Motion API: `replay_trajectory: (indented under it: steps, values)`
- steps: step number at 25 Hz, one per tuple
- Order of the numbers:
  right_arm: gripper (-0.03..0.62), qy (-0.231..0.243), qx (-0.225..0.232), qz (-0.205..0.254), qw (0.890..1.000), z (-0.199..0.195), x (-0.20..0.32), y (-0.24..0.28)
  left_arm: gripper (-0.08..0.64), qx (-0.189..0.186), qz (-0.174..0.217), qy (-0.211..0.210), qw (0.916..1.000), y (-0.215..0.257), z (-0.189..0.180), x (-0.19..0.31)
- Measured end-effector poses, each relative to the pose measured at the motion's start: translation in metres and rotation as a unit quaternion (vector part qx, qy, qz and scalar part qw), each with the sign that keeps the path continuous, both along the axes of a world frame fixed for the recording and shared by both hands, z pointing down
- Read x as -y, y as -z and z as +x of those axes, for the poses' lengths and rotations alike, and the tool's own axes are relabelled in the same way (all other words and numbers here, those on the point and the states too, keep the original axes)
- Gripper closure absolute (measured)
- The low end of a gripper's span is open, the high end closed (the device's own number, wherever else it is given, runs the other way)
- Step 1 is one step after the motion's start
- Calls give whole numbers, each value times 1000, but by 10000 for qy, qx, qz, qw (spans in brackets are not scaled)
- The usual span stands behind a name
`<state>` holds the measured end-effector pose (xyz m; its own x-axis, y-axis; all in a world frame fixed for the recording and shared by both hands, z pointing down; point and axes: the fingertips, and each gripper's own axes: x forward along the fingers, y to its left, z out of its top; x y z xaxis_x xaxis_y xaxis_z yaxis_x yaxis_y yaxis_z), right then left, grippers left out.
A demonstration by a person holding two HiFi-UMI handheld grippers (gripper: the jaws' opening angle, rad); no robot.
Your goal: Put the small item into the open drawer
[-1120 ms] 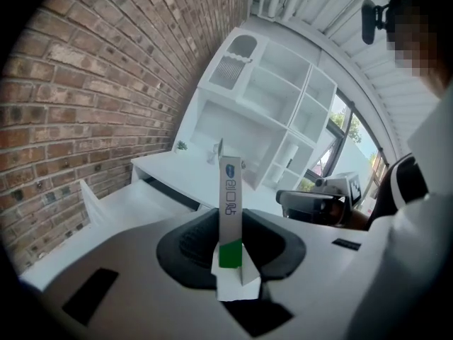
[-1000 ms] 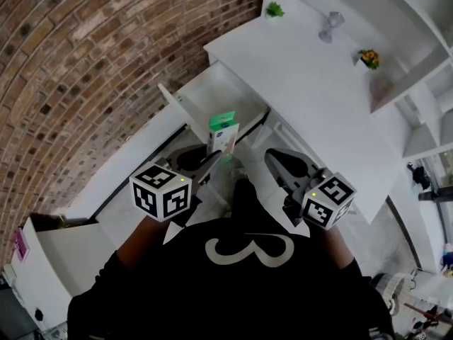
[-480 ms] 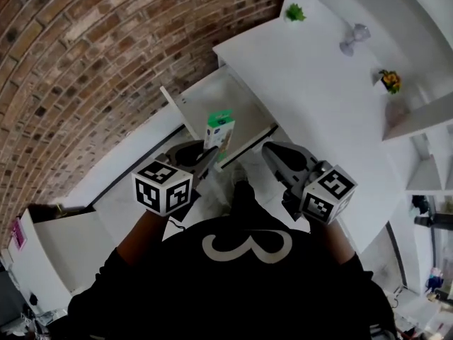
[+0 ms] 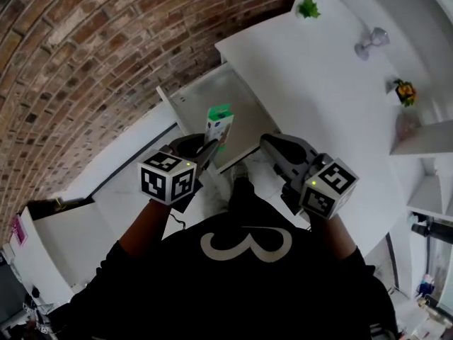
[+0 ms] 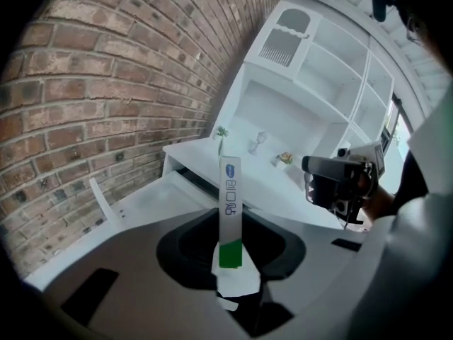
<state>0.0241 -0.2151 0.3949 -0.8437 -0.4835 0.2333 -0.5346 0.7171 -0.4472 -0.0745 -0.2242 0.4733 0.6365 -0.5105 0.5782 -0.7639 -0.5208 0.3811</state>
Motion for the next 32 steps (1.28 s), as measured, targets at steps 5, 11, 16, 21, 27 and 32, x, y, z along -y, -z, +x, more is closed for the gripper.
replay_trajectory:
  steps: [5,11,16,21,27,32]
  values:
    - [583,43,90,-128,9999,-1,12,-12,465,500,43,-196,9985,-21,1,16]
    - [583,9,130,-262,9996,3,21,-25,465,1371,334,-716,9874,-43,2,38]
    - [581,-84,127,-331,9993,10,32,-33,465,1830,349,-1245,9746,-59,12,46]
    - [583,-155,115,-357,9992,18,42,-38,465,2155,267,-1561,9636,-80,20,62]
    - [583,-262,75,-418,9988,28,52,-45,465,2473,110,-1731,9533,-111,23,81]
    - [581,-340,6,-513,9981,37,56,-52,465,2723,-33,-2028,9406,-145,26,90]
